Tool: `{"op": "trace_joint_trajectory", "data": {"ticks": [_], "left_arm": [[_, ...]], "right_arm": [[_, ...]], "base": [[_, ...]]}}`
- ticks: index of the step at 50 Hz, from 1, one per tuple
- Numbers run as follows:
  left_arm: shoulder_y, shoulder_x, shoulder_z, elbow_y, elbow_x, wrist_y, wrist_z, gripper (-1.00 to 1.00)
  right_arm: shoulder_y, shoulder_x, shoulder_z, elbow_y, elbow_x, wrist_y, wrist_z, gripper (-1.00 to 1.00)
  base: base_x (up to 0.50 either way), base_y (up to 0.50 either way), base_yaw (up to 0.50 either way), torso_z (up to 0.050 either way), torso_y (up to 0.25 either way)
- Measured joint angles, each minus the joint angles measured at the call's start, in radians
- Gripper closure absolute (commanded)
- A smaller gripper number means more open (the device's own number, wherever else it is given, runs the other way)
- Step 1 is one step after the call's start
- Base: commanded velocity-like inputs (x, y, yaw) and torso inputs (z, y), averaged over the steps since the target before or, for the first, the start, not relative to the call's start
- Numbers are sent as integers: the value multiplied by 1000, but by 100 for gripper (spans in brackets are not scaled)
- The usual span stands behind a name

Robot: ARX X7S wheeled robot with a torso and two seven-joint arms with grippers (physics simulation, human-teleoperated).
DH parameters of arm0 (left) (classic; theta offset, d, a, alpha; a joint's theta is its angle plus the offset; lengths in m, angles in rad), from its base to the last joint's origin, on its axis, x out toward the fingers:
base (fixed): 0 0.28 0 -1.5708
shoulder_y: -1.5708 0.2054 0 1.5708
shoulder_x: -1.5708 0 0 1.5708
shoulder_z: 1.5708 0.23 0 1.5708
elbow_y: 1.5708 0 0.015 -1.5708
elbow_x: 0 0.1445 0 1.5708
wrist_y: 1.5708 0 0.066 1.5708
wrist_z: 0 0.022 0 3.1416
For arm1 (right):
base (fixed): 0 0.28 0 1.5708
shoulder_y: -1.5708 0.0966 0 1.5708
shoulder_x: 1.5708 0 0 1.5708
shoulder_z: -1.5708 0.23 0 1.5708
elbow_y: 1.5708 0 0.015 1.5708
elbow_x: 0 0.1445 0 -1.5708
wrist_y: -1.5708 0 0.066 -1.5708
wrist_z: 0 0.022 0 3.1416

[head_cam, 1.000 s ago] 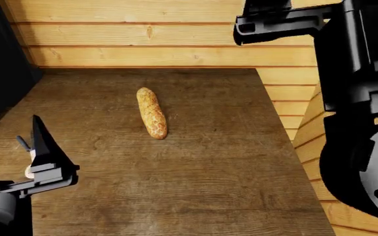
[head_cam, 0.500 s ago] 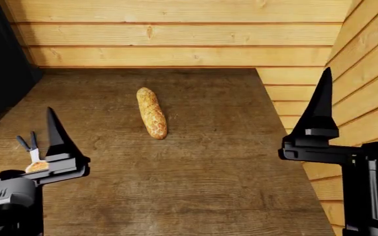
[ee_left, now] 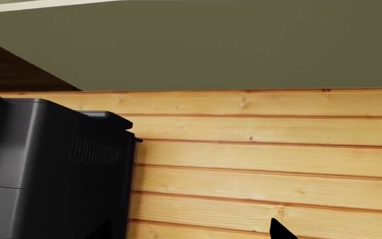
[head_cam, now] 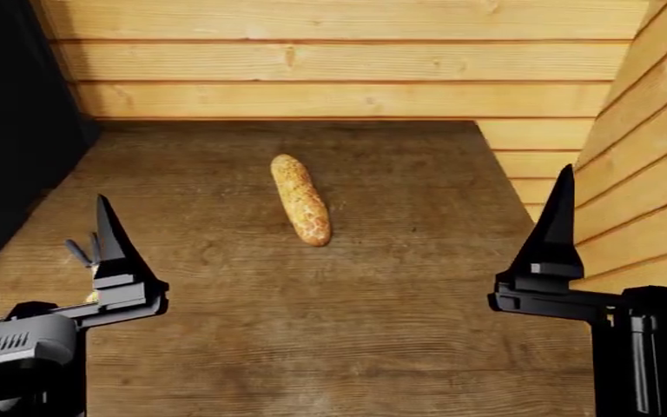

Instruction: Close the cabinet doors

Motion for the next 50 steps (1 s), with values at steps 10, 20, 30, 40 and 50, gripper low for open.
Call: {"op": "trace_joint_trajectory", "data": {"ticks": [10,20,30,40,50], "left_arm": [[2,-3,5,-2,2,4,1,-100],[2,-6,9,-2,1,4,2,-100],[1,-10,14,-3,-1,4,4,-100],[1,-14,21,-1,-2,3,7,-100],[1,-18,22,-1,-6,5,8,-100]], "right_arm": [[-16,-4,-2,14,-12,-16,-3,-100],[-25,-8,-3,22,-17,-24,-8,-100],[-30,-12,-1,29,-17,-29,-11,-100],[-32,-14,1,28,-17,-28,-13,-100],[-30,-15,5,24,-15,-23,-15,-100]], "base": [[0,500,0,0,0],[0,500,0,0,0],[0,500,0,0,0],[0,500,0,0,0],[0,500,0,0,0]]}}
